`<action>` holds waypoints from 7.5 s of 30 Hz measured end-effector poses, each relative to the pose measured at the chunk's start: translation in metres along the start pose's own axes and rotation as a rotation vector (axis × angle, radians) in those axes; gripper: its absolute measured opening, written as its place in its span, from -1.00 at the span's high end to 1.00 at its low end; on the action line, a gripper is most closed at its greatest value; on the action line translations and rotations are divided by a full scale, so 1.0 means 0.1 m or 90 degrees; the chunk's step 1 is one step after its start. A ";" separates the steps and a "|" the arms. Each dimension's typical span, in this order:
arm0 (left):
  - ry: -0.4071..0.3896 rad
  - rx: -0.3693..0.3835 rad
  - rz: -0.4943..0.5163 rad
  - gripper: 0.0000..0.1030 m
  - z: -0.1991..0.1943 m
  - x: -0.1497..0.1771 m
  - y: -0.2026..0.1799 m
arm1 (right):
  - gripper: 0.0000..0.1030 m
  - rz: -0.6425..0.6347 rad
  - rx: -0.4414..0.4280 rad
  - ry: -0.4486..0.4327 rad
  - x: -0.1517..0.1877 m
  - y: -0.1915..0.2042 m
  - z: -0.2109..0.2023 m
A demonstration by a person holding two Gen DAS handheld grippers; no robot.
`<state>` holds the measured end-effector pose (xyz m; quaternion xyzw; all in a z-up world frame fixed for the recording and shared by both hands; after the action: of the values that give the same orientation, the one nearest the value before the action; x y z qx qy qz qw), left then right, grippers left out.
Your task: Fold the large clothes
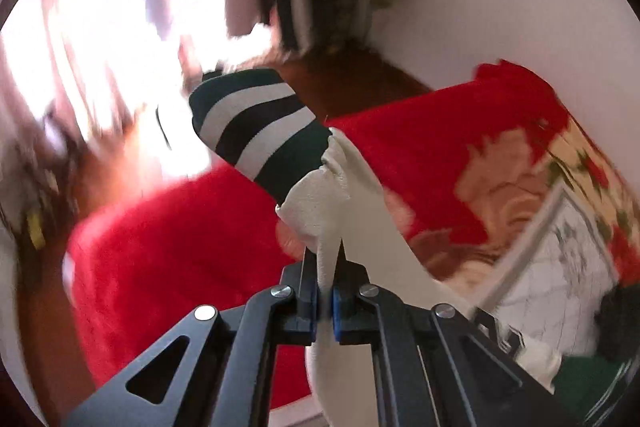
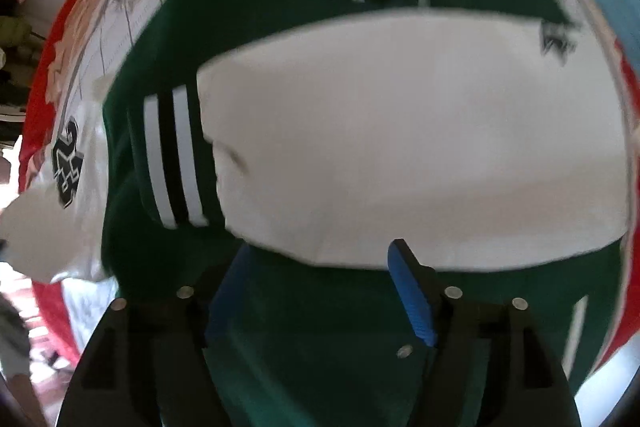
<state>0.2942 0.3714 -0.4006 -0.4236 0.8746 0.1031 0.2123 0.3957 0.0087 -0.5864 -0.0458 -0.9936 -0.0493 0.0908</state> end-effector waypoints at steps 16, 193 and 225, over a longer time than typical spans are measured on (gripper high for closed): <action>0.012 0.208 0.452 0.96 -1.61 1.92 -3.13 | -0.44 0.145 -0.065 0.001 0.03 -1.97 -0.39; 0.353 -0.145 0.175 -1.00 -0.63 4.26 -0.07 | 0.16 -0.103 -0.224 0.366 1.82 -1.50 0.36; 0.271 -0.138 0.275 -1.00 -1.14 4.28 -0.39 | -0.16 -0.137 -0.173 0.322 2.30 -1.13 0.18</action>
<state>0.0565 0.0074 -0.4953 -0.2600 0.9531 0.1472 -0.0487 0.1559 -0.0823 -0.5716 0.0618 -0.9228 -0.2011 0.3226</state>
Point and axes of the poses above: each gripper's, at about its wrist camera, not at the fingertips, and z roughly the way its jaws point, y to its left, x to its underside, the point moved 2 cm from there along z, roughly the way its jaws point, and after that the axes turned 14 degrees about y, right-handed, at the moved point
